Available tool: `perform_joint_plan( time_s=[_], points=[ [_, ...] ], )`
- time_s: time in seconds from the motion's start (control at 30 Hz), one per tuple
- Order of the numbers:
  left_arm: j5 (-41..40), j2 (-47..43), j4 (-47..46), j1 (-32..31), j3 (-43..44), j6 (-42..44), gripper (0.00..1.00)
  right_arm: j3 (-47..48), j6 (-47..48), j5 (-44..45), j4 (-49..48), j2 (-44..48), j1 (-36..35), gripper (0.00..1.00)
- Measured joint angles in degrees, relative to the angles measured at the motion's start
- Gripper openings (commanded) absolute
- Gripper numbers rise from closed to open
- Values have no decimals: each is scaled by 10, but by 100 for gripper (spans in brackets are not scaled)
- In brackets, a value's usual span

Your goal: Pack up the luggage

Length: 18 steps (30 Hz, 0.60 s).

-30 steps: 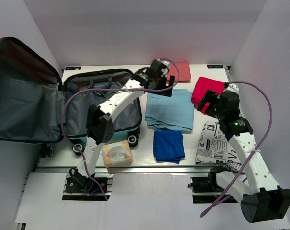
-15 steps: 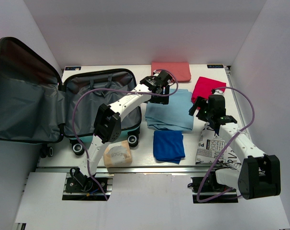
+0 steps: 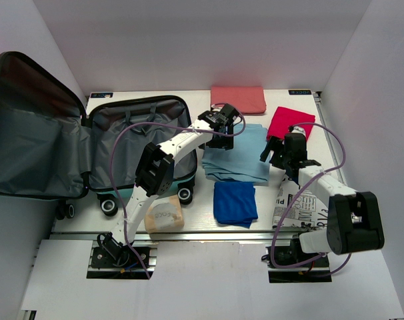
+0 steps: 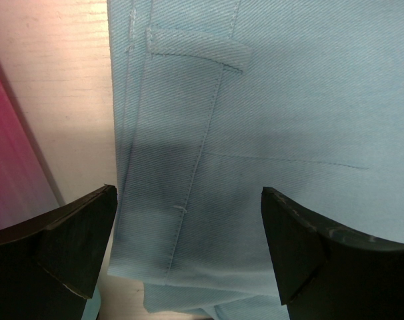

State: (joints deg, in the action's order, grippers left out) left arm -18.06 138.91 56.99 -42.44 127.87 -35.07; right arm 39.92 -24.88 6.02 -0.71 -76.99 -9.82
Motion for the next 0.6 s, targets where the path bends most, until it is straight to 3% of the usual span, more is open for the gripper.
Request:
perform_joint_plan(
  time_s=[0.23, 0.33, 0.43, 0.47, 0.6],
  points=[
    [0, 5, -1, 4, 0, -7, 98, 0, 9, -1, -23, -82, -1, 86],
    [0, 5, -6, 4, -10, -8, 98, 2, 9, -9, -27, -104, -4, 78],
    [3, 5, -7, 4, -22, -9, 98, 14, 10, -18, -32, -119, -4, 57],
    [3, 5, -7, 4, -23, -10, 98, 18, 7, -21, -35, -124, -5, 43],
    [7, 5, -11, 5, -23, -9, 98, 27, -7, -22, -40, -135, -9, 15]
  ],
)
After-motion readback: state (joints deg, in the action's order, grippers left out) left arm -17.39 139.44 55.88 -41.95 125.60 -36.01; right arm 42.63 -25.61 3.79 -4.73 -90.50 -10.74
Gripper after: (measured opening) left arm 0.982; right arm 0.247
